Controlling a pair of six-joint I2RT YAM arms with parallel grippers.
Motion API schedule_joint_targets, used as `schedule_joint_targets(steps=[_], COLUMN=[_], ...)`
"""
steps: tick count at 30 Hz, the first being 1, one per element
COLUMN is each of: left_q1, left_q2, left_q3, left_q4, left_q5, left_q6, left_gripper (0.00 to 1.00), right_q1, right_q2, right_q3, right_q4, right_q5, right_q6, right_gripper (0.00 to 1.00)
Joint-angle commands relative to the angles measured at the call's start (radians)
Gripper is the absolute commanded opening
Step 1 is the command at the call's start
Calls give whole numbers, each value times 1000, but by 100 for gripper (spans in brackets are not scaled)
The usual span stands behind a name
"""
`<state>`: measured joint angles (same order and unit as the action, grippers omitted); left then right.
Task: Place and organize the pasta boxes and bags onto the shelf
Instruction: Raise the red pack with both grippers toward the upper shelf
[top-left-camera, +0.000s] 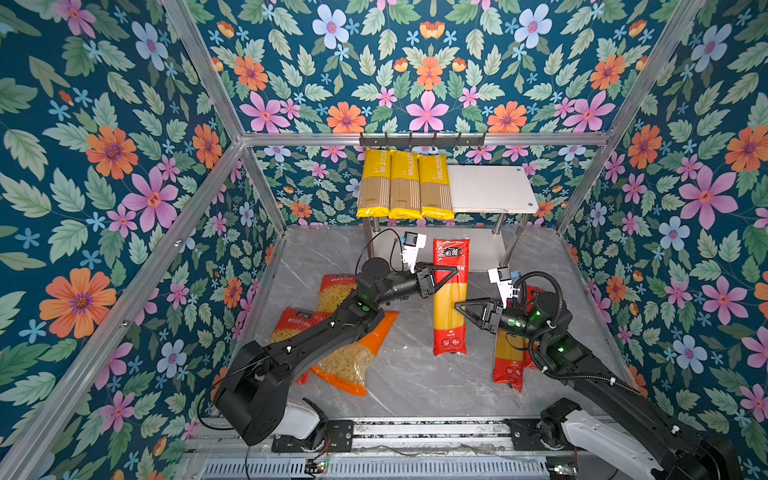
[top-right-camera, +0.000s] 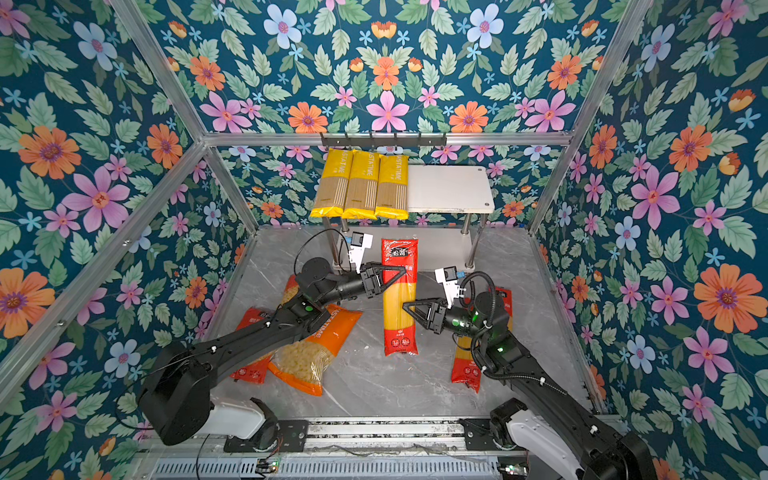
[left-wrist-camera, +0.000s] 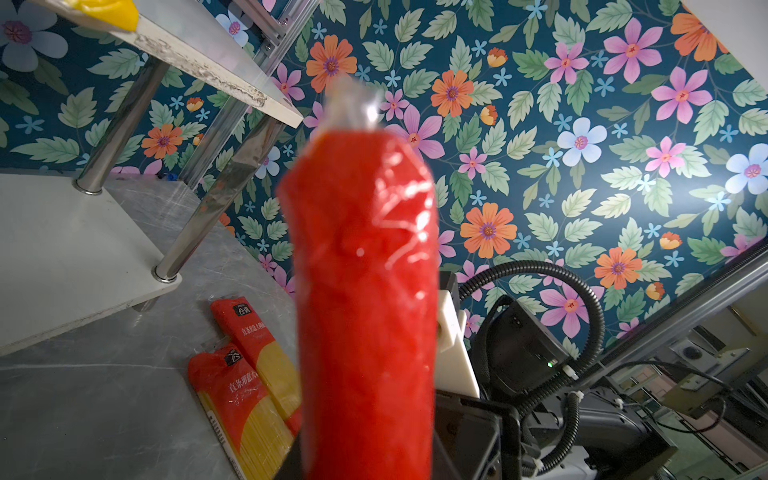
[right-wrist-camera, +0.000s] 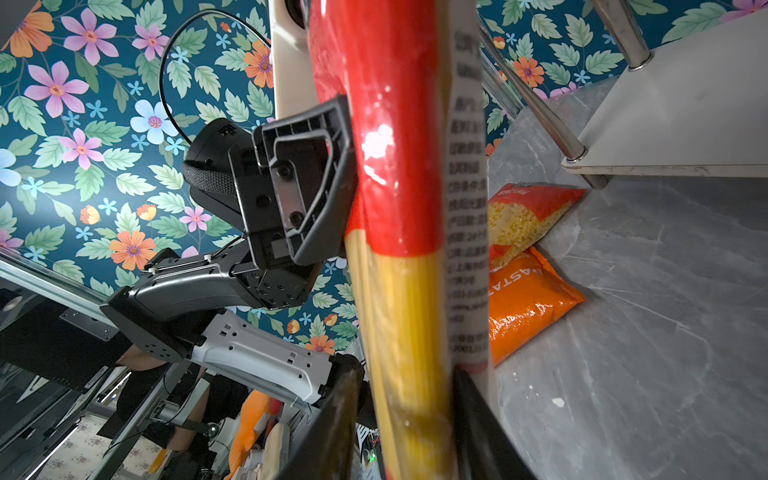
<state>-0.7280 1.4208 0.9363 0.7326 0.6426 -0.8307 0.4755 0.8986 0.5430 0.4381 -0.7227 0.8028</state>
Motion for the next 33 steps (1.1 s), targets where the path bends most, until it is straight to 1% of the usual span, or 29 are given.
schedule_joint_targets(steps=[1, 6, 9, 12, 14, 16, 20, 25, 29, 33], left_q1=[-2, -6, -19, -37, -55, -71, -81, -83, -86, -87], left_q2=[-21, -37, -53, -72, -88, -104, -111, -104, -107, -121], left_q3=[1, -8, -15, -31, -42, -48, -51, -47, -24, -32], left_q4=[92, 86, 68, 58, 51, 38, 15, 49, 34, 27], left_q5=[-31, -42, -45, -52, -59, -66, -87, -96, -104, -116], left_q6=[-5, 10, 42, 84, 124, 156, 180, 147, 153, 153], left_gripper=[0, 0, 0, 0, 0, 0, 0, 0, 0, 0], right_q1=[3, 2, 2, 3, 3, 3, 2, 3, 2, 2], right_q2=[-2, -1, 0, 5, 0, -7, -1, -2, -15, -18], right_q3=[-3, -9, -11, -10, -14, -20, -6, -10, -12, -23], right_q4=[35, 33, 31, 33, 27, 23, 0, 9, -3, -5], right_q5=[-2, 6, 14, 20, 41, 57, 36, 37, 42, 49], right_q6=[9, 18, 22, 27, 27, 25, 7, 7, 1, -5], right_gripper=[43, 46, 51, 63, 75, 80, 81, 81, 81, 83])
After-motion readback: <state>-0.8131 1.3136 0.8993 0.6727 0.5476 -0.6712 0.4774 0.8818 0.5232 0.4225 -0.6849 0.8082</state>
